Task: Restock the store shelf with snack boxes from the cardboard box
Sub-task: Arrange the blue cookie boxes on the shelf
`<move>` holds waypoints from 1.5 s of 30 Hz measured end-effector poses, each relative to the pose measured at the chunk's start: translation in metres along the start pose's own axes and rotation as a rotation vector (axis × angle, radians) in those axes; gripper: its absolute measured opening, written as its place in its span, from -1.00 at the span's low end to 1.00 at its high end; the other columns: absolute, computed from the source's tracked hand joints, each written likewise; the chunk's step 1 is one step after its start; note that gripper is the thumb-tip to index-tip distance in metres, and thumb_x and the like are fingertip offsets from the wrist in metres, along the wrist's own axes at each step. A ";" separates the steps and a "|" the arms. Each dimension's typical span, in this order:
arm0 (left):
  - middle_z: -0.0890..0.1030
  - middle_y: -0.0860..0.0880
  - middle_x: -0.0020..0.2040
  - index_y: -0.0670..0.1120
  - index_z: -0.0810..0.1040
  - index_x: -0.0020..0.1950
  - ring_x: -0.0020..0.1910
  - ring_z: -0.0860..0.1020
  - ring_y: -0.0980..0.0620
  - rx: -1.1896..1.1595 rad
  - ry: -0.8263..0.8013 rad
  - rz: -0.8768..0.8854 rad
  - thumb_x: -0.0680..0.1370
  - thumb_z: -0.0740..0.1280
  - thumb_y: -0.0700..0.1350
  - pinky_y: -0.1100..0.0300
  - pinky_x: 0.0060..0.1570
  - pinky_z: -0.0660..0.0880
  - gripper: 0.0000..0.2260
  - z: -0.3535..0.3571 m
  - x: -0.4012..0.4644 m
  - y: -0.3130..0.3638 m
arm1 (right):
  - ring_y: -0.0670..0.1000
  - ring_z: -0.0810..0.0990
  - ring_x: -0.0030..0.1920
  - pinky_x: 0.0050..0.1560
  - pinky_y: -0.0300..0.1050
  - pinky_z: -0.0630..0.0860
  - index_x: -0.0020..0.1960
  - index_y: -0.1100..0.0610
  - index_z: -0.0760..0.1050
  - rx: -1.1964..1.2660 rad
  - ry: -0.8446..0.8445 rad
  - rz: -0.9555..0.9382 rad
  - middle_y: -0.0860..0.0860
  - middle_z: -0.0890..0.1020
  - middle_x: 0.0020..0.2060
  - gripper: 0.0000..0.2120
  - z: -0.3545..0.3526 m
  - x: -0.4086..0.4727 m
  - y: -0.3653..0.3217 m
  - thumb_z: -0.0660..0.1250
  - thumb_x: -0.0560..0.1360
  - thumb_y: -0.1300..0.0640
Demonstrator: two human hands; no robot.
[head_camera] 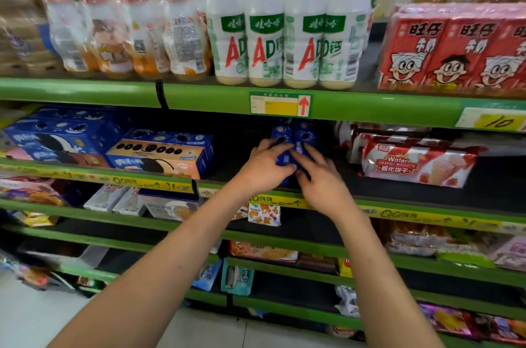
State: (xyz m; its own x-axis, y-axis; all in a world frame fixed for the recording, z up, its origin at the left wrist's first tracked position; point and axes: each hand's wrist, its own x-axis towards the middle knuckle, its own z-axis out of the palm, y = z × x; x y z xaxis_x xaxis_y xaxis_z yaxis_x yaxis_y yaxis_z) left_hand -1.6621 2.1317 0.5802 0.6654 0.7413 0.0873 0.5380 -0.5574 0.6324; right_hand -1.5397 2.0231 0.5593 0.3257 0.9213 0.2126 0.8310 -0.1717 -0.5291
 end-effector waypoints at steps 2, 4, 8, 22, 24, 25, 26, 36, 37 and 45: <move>0.26 -0.03 0.48 0.14 0.40 0.45 0.44 0.27 -0.10 0.041 0.010 -0.015 0.51 0.39 0.03 0.16 0.42 0.16 -0.49 0.004 0.000 -0.001 | 0.23 0.35 0.38 0.31 0.16 0.41 0.50 -0.09 0.30 -0.059 0.036 -0.023 -0.03 0.22 0.55 -0.52 -0.001 -0.003 0.004 0.24 0.60 0.05; 0.25 -0.05 0.48 0.10 0.42 0.44 0.44 0.29 -0.12 0.040 0.036 -0.022 0.48 0.42 0.02 0.08 0.47 0.22 -0.47 0.007 -0.002 -0.001 | 0.21 0.40 0.31 0.16 0.13 0.49 0.41 -0.05 0.36 -0.066 0.087 -0.026 -0.01 0.30 0.49 -0.56 -0.003 -0.007 0.008 0.31 0.56 0.01; 0.27 -0.05 0.43 0.05 0.46 0.40 0.37 0.39 -0.09 -0.030 0.128 -0.036 0.45 0.47 -0.02 0.14 0.41 0.29 -0.48 0.013 -0.007 -0.001 | 0.20 0.46 0.20 -0.07 0.08 0.53 0.21 0.03 0.42 -0.081 0.221 -0.026 0.03 0.41 0.33 -0.68 -0.007 -0.019 0.015 0.41 0.50 0.04; 0.53 -0.06 0.17 0.02 0.43 0.19 -0.01 0.64 -0.07 -0.848 0.481 -0.333 0.52 0.40 -0.15 0.13 -0.28 0.62 -0.72 -0.019 -0.041 -0.004 | -0.03 0.65 0.05 -0.06 -0.04 0.66 -0.10 -0.37 0.46 0.890 0.302 0.255 -0.07 0.56 0.11 -0.55 -0.055 -0.030 0.048 0.28 0.60 0.24; 0.50 -0.08 0.18 0.00 0.45 0.17 0.04 0.63 -0.09 -0.919 0.521 -0.316 0.53 0.39 -0.19 0.10 -0.23 0.63 -0.74 -0.029 -0.049 -0.011 | -0.04 0.66 0.02 -0.17 -0.10 0.66 -0.17 -0.34 0.52 1.019 0.312 0.273 -0.14 0.57 0.05 -0.52 -0.063 -0.031 0.050 0.25 0.61 0.28; 0.50 -0.10 0.18 0.00 0.46 0.16 0.05 0.63 -0.09 -0.941 0.533 -0.300 0.53 0.38 -0.21 0.10 -0.20 0.63 -0.75 -0.033 -0.053 -0.015 | -0.03 0.66 0.02 -0.18 -0.09 0.66 -0.18 -0.31 0.53 1.061 0.315 0.268 -0.13 0.57 0.06 -0.52 -0.065 -0.032 0.052 0.24 0.61 0.29; 0.50 -0.11 0.17 0.01 0.47 0.14 0.04 0.64 -0.07 -0.967 0.541 -0.287 0.54 0.37 -0.21 0.11 -0.19 0.63 -0.77 -0.037 -0.057 -0.018 | -0.02 0.66 0.04 -0.16 -0.06 0.67 -0.18 -0.29 0.55 1.088 0.313 0.259 -0.09 0.57 0.09 -0.53 -0.067 -0.033 0.054 0.24 0.61 0.30; 0.52 -0.15 0.17 -0.05 0.50 0.08 0.07 0.61 -0.11 -1.100 0.427 -0.245 0.51 0.30 -0.28 0.07 -0.21 0.61 -0.79 -0.050 -0.087 -0.036 | 0.08 0.65 0.08 -0.07 -0.02 0.65 -0.10 0.00 0.52 1.216 0.196 0.120 -0.04 0.64 0.03 -0.66 -0.080 -0.036 0.050 0.19 0.55 0.42; 0.51 -0.16 0.18 -0.05 0.51 0.08 0.08 0.60 -0.13 -1.102 0.421 -0.251 0.49 0.30 -0.30 0.08 -0.23 0.61 -0.77 -0.050 -0.088 -0.035 | 0.09 0.64 0.09 -0.08 -0.01 0.65 -0.09 0.01 0.51 1.216 0.184 0.115 -0.02 0.63 0.04 -0.67 -0.079 -0.036 0.048 0.18 0.55 0.43; 0.49 -0.12 0.20 -0.07 0.54 0.17 0.14 0.59 -0.13 -1.174 0.362 -0.272 0.45 0.31 -0.35 -0.08 0.03 0.61 -0.66 -0.051 -0.092 -0.037 | 0.07 0.66 0.08 -0.07 -0.01 0.65 -0.06 -0.04 0.56 1.184 0.148 0.060 0.05 0.61 0.10 -0.65 -0.074 -0.032 0.035 0.21 0.57 0.40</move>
State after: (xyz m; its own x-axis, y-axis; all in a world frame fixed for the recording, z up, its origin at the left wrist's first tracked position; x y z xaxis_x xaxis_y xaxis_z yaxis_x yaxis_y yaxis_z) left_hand -1.7697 2.1031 0.5877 0.3259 0.9432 -0.0647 -0.2723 0.1591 0.9490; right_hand -1.4877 1.9614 0.5951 0.4629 0.8604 0.2132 -0.0941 0.2868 -0.9534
